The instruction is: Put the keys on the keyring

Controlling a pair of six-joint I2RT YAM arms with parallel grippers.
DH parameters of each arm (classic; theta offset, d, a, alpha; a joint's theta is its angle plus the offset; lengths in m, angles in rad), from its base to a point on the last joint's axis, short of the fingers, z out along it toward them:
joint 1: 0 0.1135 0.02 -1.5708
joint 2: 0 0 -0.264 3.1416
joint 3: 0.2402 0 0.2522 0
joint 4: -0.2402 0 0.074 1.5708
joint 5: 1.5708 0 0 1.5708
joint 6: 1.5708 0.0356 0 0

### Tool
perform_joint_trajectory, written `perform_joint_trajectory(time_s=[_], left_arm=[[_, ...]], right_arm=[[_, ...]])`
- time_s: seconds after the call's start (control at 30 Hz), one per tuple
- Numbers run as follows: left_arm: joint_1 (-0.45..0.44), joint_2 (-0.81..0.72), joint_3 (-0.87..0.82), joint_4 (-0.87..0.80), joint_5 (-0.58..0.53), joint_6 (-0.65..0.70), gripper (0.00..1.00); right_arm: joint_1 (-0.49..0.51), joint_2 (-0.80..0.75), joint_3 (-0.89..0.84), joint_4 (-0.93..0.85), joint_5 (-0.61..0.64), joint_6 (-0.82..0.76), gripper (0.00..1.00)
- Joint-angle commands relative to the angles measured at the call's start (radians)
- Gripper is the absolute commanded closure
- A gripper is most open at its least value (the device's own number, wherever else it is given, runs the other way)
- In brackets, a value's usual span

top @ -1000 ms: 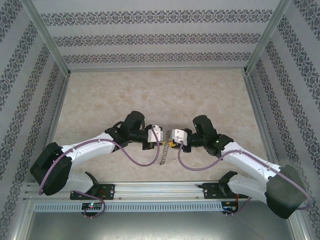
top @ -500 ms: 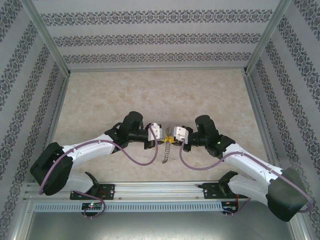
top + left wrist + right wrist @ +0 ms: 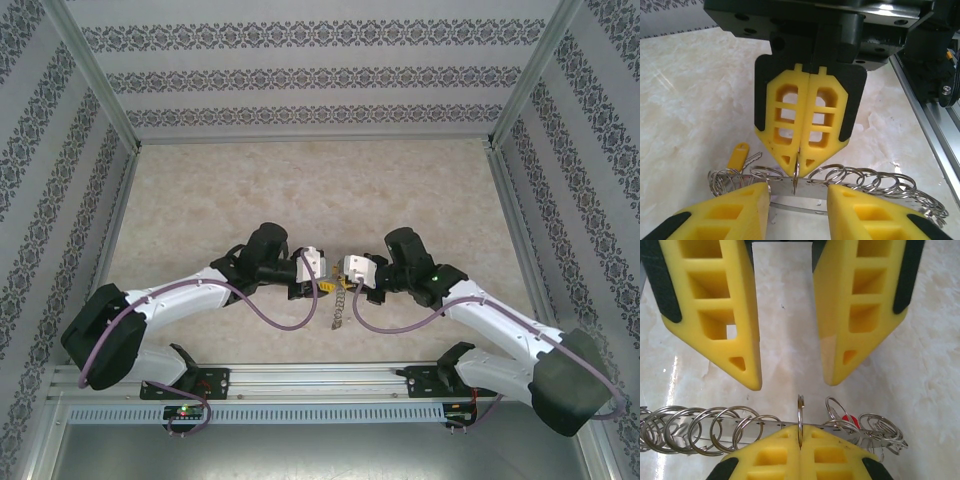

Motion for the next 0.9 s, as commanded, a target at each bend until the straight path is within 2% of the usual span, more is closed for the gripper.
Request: perform_joint_trajectory(time_s=[0.0, 0.13, 0.27, 0.37, 0.63, 0.67, 0.73, 0.87], left_arm=[[-0.004, 0.035, 0.045, -0.059, 0.026, 0.037, 0.65], [-0.004, 0.064, 0.05, -0.03, 0.034, 0.024, 0.67], [-0.004, 0.075, 0.057, -0.017, 0.056, 0.023, 0.75], [-0.004, 0.084, 0.059, -0.01, 0.07, 0.016, 0.78], [-0.005, 0.102, 0.065, 0.016, 0.086, -0.007, 0.79], [-0.005, 0.102, 0.067, 0.019, 0.09, -0.01, 0.81], [-0.007, 0.104, 0.071, 0.021, 0.102, -0.009, 0.97], [-0.005, 0.096, 0.047, 0.062, 0.1, -0.019, 1.0]], right_arm=[[0.005, 0.012, 0.047, -0.043, -0.001, -0.041, 1.0], [0.019, 0.028, 0.055, -0.053, 0.001, -0.051, 1.0], [0.025, 0.032, 0.054, -0.047, 0.004, -0.05, 1.0], [0.027, 0.031, 0.052, -0.041, 0.004, -0.045, 1.0], [0.028, 0.036, 0.051, -0.029, -0.003, -0.036, 1.0], [0.028, 0.036, 0.05, -0.027, -0.003, -0.035, 1.0], [0.027, 0.035, 0.048, -0.02, -0.001, -0.031, 1.0], [0.022, 0.024, 0.033, 0.006, 0.005, -0.019, 1.0]])
